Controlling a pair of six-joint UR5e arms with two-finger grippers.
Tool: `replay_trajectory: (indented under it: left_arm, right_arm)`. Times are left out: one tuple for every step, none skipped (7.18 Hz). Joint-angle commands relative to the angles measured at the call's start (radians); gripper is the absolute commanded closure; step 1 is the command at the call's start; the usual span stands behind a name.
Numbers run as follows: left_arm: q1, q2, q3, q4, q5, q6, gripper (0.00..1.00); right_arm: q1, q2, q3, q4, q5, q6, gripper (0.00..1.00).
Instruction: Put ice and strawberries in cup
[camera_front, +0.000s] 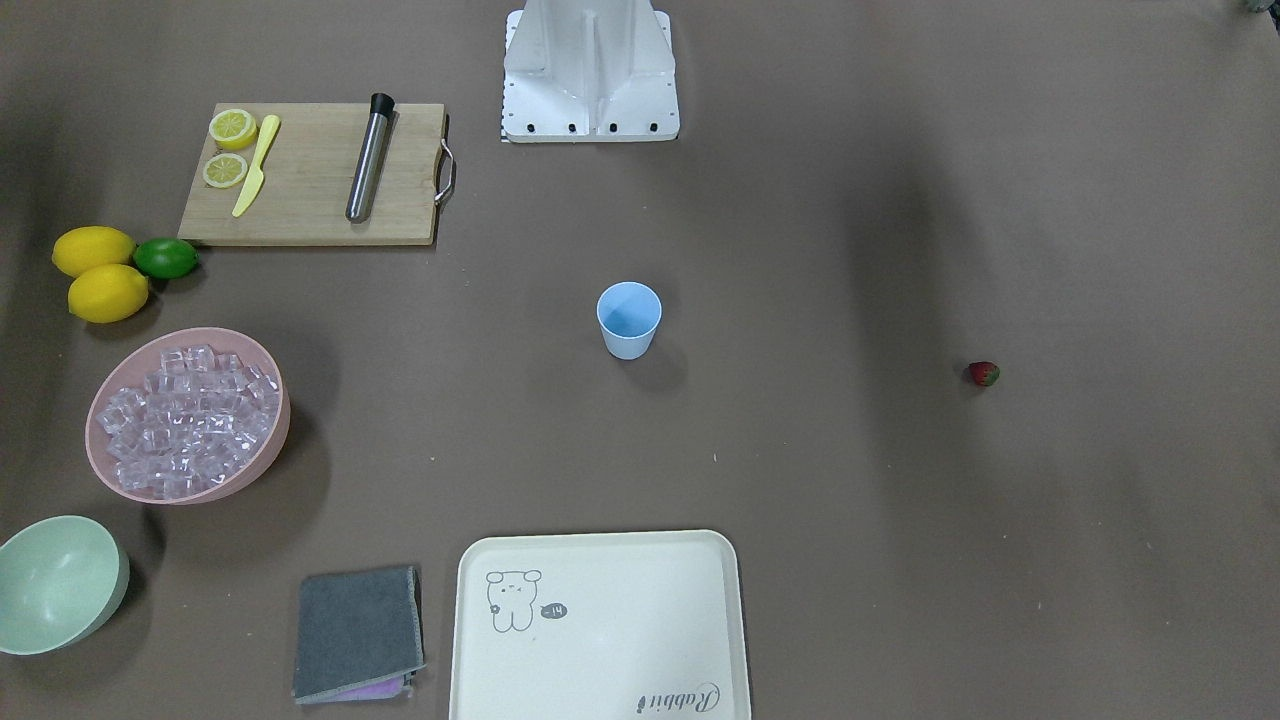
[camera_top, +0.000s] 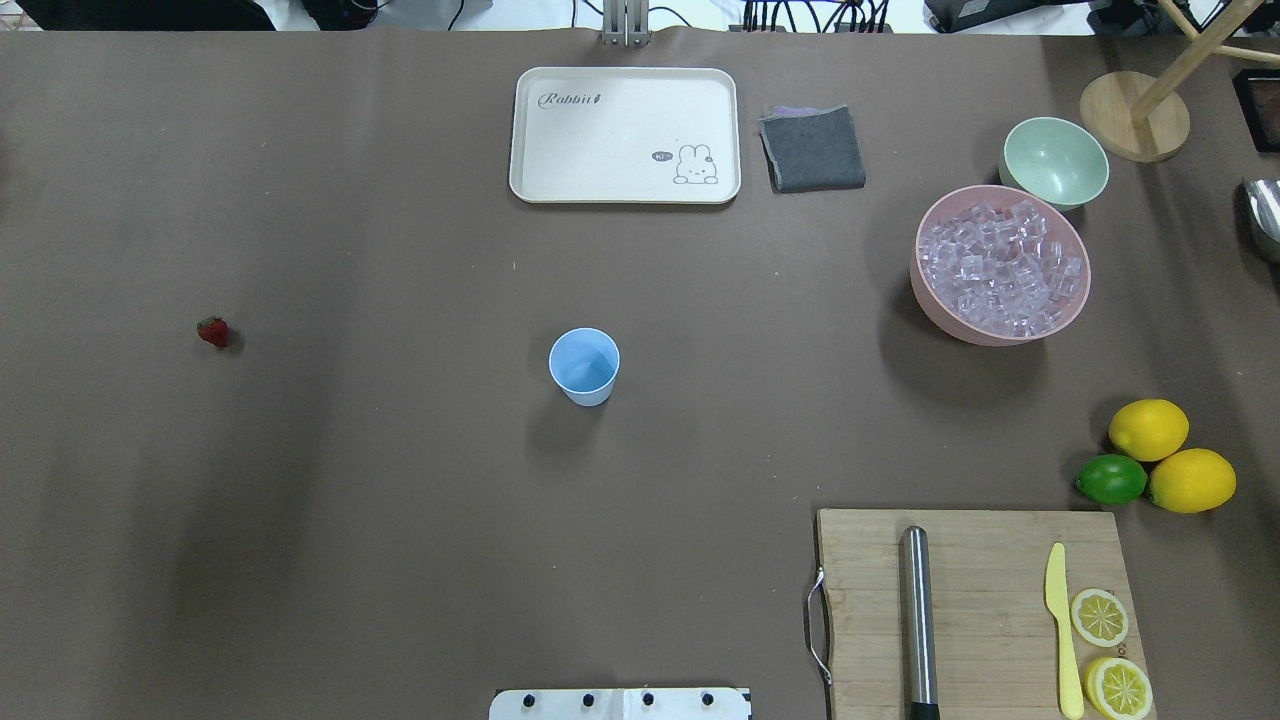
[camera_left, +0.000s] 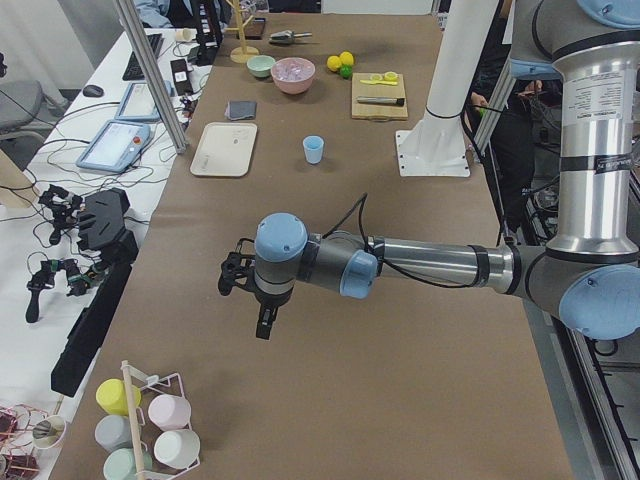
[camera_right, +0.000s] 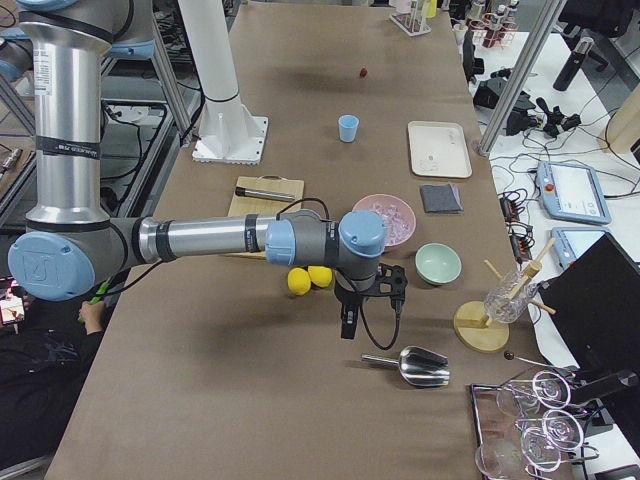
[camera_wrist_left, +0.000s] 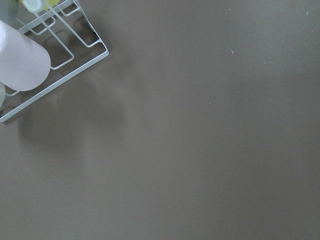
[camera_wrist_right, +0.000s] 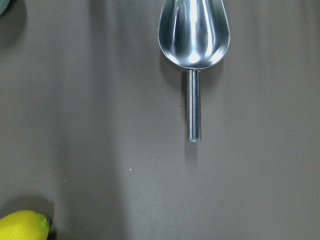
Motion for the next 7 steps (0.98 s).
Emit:
replay_trajectory:
  left_arm:
    - [0.000,0.001,0.000,0.000,0.001,0.000,0.02]
    - [0.000,0.001,0.000,0.000,0.001,0.000,0.02]
    - [0.000,0.001,0.001,0.000,0.002,0.000,0.02]
    - [0.000,0.003,0.001,0.002,0.002,0.000,0.02]
    - [0.000,0.001,0.005,0.000,0.004,0.000,0.02]
    - [0.000,0.001,0.003,0.000,0.004,0.000,0.02]
    - [0.000,0.001,0.003,-0.002,0.004,0.000,0.02]
  right_arm:
    - [0.003,-0.005,0.005,0.000,0.000,0.001,0.01]
    - [0.003,-0.003,0.005,0.000,0.001,0.001,0.01]
    - [0.003,-0.002,0.007,0.000,0.001,0.001,0.01]
    - [0.003,-0.002,0.008,0.000,0.001,0.003,0.01]
    - [0.003,0.001,0.008,0.000,0.001,0.003,0.01]
    - [0.003,0.001,0.008,0.000,0.001,0.001,0.01]
    - [0.003,0.003,0.008,0.000,0.001,0.003,0.01]
